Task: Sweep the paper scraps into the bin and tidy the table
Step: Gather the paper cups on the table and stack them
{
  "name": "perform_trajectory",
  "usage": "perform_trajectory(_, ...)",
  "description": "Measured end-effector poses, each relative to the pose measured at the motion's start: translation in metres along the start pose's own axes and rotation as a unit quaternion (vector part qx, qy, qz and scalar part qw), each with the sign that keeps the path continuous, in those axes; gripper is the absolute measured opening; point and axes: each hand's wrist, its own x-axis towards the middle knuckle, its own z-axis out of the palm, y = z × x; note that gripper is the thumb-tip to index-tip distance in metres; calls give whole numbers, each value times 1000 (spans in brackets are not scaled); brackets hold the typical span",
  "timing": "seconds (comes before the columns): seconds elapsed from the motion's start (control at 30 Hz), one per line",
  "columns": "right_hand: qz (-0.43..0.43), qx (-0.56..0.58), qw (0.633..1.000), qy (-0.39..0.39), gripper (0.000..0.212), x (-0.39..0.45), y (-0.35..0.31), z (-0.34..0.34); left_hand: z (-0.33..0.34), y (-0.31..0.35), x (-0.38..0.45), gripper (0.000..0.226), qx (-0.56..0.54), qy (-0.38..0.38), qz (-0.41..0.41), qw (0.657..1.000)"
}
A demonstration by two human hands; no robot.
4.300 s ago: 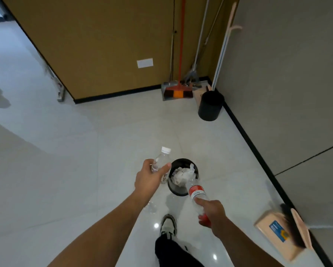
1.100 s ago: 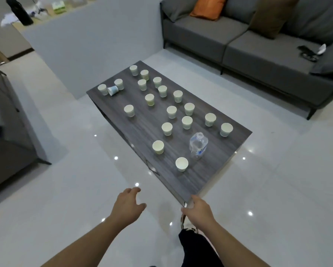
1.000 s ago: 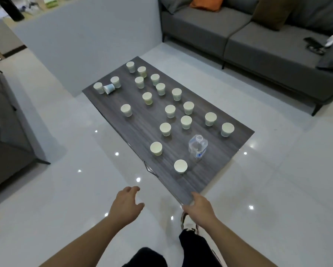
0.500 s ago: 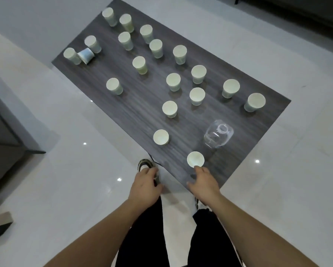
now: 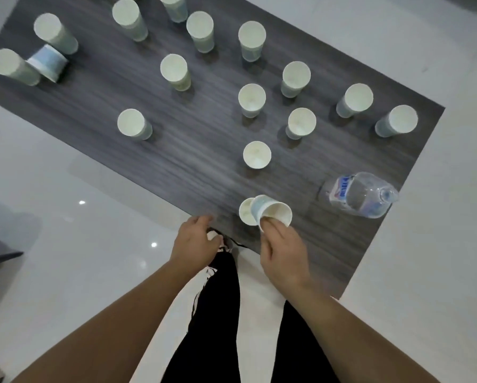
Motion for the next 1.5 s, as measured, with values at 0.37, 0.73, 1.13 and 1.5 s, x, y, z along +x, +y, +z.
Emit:
perform_trajectory(0.37,137,-139,965,-174,25,64,-33,32,-59,-39,49,50,-10,11,12,1000)
perform_trajectory(0.73,202,-168,930,-258,35,152,-21,24,-114,-13,77,53,0,77,13,997)
perform_trajectory(1.13,225,-140,925,-271,28,160,-9,58,-170,-31,208,26,201,51,-174,963)
perform_trajectory(1.5,180,-46,968,-166,34,185,-24,41,-181,74,256,7,74,390,131,908)
